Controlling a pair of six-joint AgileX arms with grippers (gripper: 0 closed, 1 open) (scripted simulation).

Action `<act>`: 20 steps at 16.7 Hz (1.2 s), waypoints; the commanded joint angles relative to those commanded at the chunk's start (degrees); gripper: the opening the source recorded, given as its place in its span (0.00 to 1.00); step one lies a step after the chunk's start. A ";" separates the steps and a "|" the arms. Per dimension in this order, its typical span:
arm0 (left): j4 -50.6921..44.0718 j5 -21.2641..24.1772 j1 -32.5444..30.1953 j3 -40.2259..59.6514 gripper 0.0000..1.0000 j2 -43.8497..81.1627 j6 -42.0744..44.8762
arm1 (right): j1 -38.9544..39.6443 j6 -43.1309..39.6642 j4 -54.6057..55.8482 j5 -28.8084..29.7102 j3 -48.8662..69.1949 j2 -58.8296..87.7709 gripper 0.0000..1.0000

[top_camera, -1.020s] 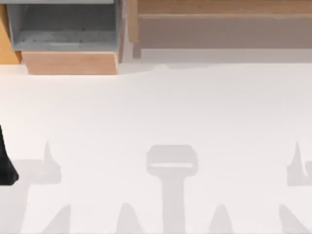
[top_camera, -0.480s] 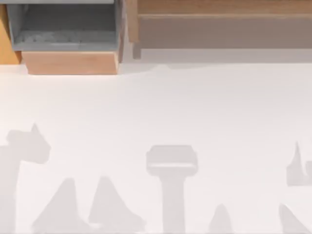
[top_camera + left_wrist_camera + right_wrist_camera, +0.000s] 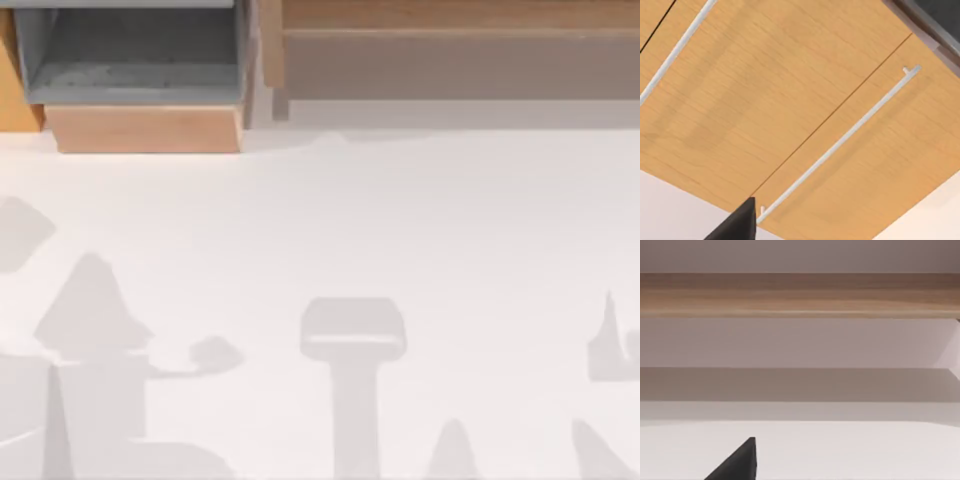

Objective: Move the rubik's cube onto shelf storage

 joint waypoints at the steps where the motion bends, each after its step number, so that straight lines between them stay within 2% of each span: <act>1: 2.60 0.94 0.79 2.51 1.00 4.94 3.44 | 0.00 0.00 0.00 0.00 0.00 0.00 1.00; 6: 14.43 4.10 2.91 14.75 1.00 26.63 18.52 | 0.00 0.00 0.00 0.00 0.00 0.00 1.00; 10: 21.51 5.13 3.01 22.77 1.00 39.06 27.09 | 0.00 0.00 0.00 0.00 0.00 0.00 1.00; 15: 27.41 5.02 1.70 30.22 1.00 48.61 33.64 | 0.00 0.00 0.00 0.00 0.00 0.00 1.00; 20: 29.61 4.61 0.54 33.33 1.00 51.81 35.81 | 0.00 0.00 0.00 0.00 0.00 0.00 1.00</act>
